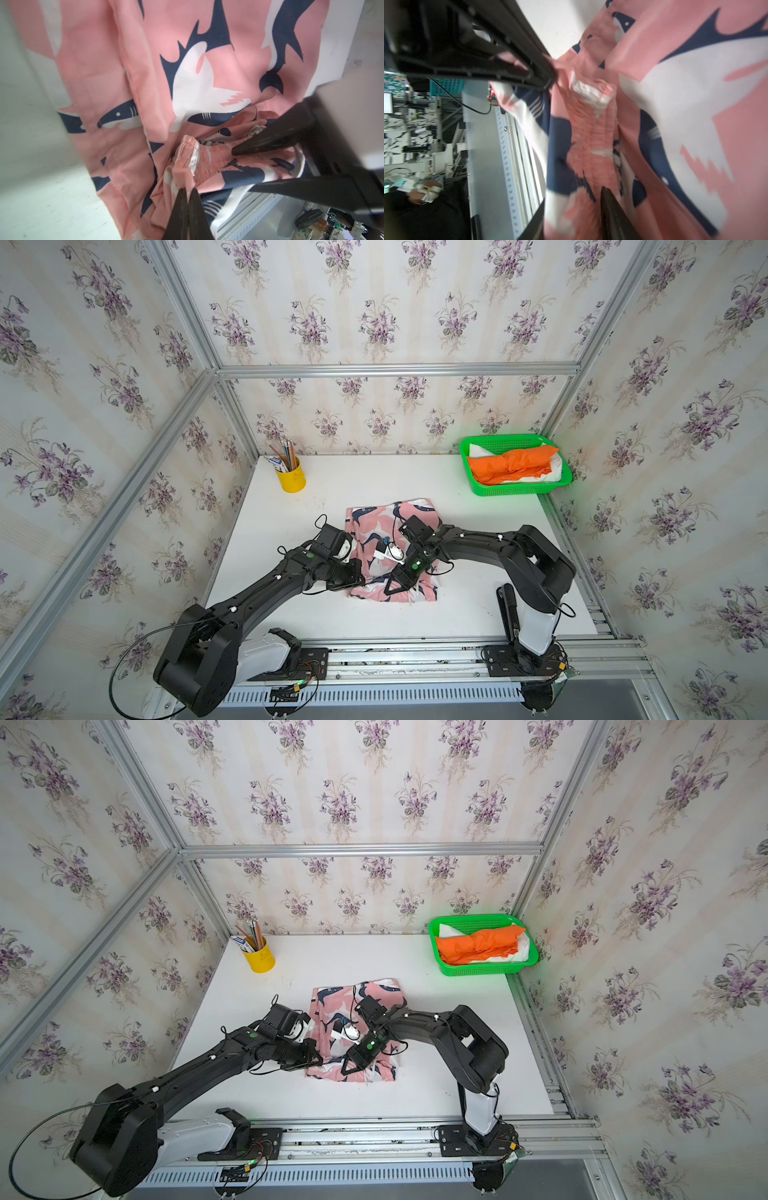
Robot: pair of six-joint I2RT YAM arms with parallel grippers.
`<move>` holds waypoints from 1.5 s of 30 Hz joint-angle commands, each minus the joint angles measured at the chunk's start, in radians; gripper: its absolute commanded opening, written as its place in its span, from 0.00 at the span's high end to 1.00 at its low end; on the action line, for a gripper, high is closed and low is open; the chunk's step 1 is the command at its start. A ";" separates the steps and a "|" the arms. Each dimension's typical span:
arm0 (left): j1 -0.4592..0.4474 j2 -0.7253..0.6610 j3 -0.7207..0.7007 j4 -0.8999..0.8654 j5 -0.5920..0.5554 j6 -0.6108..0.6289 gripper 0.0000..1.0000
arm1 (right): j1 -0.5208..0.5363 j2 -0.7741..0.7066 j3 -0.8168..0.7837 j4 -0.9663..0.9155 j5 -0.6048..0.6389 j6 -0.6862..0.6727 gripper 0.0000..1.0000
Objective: Roll up the shorts
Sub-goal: Roll the shorts at the center of the board.
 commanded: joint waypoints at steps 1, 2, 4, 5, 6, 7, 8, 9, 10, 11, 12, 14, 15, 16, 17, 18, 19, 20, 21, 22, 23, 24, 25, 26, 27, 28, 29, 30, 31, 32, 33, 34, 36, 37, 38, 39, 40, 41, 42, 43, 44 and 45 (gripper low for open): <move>0.009 0.030 0.010 -0.030 -0.057 0.003 1.00 | -0.001 -0.055 -0.045 0.003 0.102 0.036 0.59; 0.012 0.045 0.015 -0.033 -0.060 0.003 1.00 | -0.004 -0.069 -0.059 0.003 0.124 0.045 0.59; 0.021 0.066 0.021 -0.039 -0.076 0.004 1.00 | -0.009 -0.089 -0.080 0.010 0.156 0.062 0.60; 0.026 0.074 0.025 -0.039 -0.082 0.002 1.00 | -0.013 -0.095 -0.086 0.016 0.161 0.070 0.63; 0.030 0.082 0.030 -0.041 -0.093 0.003 1.00 | -0.019 -0.099 -0.089 0.022 0.157 0.078 0.65; 0.033 0.091 0.037 -0.048 -0.106 0.007 1.00 | -0.024 -0.102 -0.092 0.032 0.148 0.085 0.68; 0.036 0.103 0.050 -0.059 -0.121 0.013 1.00 | -0.032 -0.102 -0.094 0.043 0.129 0.092 0.75; 0.038 0.116 0.063 -0.067 -0.130 0.022 1.00 | -0.040 -0.103 -0.097 0.060 0.104 0.102 0.85; 0.038 0.129 0.077 -0.077 -0.131 0.030 1.00 | -0.050 -0.098 -0.098 0.078 0.079 0.111 0.93; 0.038 0.145 0.095 -0.088 -0.166 0.038 0.99 | -0.060 -0.086 -0.094 0.093 0.047 0.122 1.00; 0.038 0.157 0.109 -0.097 -0.177 0.046 0.99 | -0.070 -0.068 -0.086 0.108 0.010 0.131 1.00; 0.038 0.167 0.135 -0.115 -0.209 0.055 0.93 | -0.082 -0.026 -0.063 0.130 -0.052 0.149 1.00; 0.037 0.164 0.151 -0.133 -0.239 0.058 0.89 | -0.087 0.000 -0.048 0.147 -0.081 0.162 1.00; 0.038 0.158 0.169 -0.161 -0.277 0.054 0.82 | -0.094 0.024 -0.038 0.160 -0.099 0.181 1.00; 0.037 0.145 0.195 -0.211 -0.339 0.045 0.69 | -0.104 0.057 -0.025 0.171 -0.111 0.205 1.00; 0.035 0.122 0.213 -0.255 -0.382 0.041 0.57 | -0.117 0.091 -0.009 0.177 -0.117 0.231 1.00; 0.034 0.093 0.216 -0.278 -0.401 0.039 0.50 | -0.127 0.117 0.001 0.184 -0.113 0.258 1.00; 0.035 0.055 0.218 -0.298 -0.413 0.035 0.43 | -0.141 0.144 0.004 0.204 -0.119 0.295 1.00; 0.034 0.020 0.217 -0.314 -0.416 0.031 0.38 | -0.151 0.167 0.007 0.220 -0.132 0.321 1.00; 0.032 -0.010 0.219 -0.329 -0.414 0.031 0.36 | -0.156 0.180 0.011 0.228 -0.131 0.338 1.00; 0.025 -0.032 0.219 -0.346 -0.407 0.033 0.34 | -0.160 0.193 0.015 0.229 -0.120 0.351 1.00; 0.016 -0.042 0.220 -0.356 -0.391 0.038 0.33 | -0.163 0.204 0.021 0.224 -0.110 0.358 1.00; 0.008 -0.039 0.220 -0.357 -0.371 0.041 0.32 | -0.164 0.210 0.026 0.219 -0.107 0.361 1.00; -0.005 -0.028 0.222 -0.352 -0.353 0.042 0.31 | -0.167 0.216 0.030 0.216 -0.107 0.365 1.00; -0.023 -0.010 0.224 -0.340 -0.350 0.041 0.31 | -0.167 0.221 0.033 0.209 -0.107 0.366 1.00; -0.038 0.008 0.227 -0.325 -0.355 0.037 0.30 | -0.167 0.220 0.034 0.200 -0.103 0.362 1.00; -0.048 0.037 0.228 -0.303 -0.357 0.035 0.28 | -0.168 0.214 0.034 0.190 -0.098 0.357 0.99; -0.052 0.070 0.232 -0.277 -0.352 0.035 0.27 | -0.167 0.203 0.032 0.183 -0.083 0.351 0.97; -0.052 0.098 0.235 -0.255 -0.350 0.037 0.27 | -0.167 0.192 0.028 0.177 -0.061 0.348 0.95; -0.052 0.132 0.242 -0.232 -0.357 0.039 0.26 | -0.167 0.173 0.021 0.175 -0.038 0.345 0.94; -0.052 0.168 0.253 -0.219 -0.369 0.039 0.26 | -0.167 0.156 0.011 0.174 -0.025 0.339 0.93; -0.052 0.205 0.265 -0.208 -0.379 0.041 0.26 | -0.168 0.143 0.006 0.166 -0.014 0.334 0.91; -0.049 0.277 0.289 -0.186 -0.401 0.050 0.29 | -0.166 0.111 -0.005 0.150 0.013 0.317 0.88; -0.045 0.307 0.297 -0.181 -0.401 0.055 0.34 | -0.166 0.094 -0.009 0.139 0.036 0.308 0.85; -0.041 0.342 0.310 -0.182 -0.404 0.063 0.39 | -0.165 0.067 -0.008 0.114 0.087 0.297 0.81; -0.039 0.376 0.321 -0.185 -0.409 0.071 0.47 | -0.163 0.037 -0.006 0.090 0.147 0.285 0.76; -0.037 0.400 0.328 -0.187 -0.409 0.080 0.54 | -0.161 0.000 -0.007 0.072 0.198 0.272 0.72; -0.035 0.422 0.333 -0.186 -0.407 0.089 0.59 | -0.152 -0.048 -0.006 0.049 0.274 0.256 0.67; -0.034 0.443 0.334 -0.183 -0.406 0.096 0.63 | -0.137 -0.095 -0.006 0.025 0.362 0.238 0.62; -0.032 0.458 0.333 -0.183 -0.403 0.101 0.65 | -0.118 -0.128 0.004 0.001 0.436 0.217 0.59; -0.029 0.471 0.333 -0.182 -0.391 0.108 0.65 | -0.088 -0.159 0.019 -0.031 0.529 0.188 0.56; -0.025 0.482 0.335 -0.182 -0.381 0.115 0.66 | -0.055 -0.177 0.036 -0.061 0.604 0.153 0.54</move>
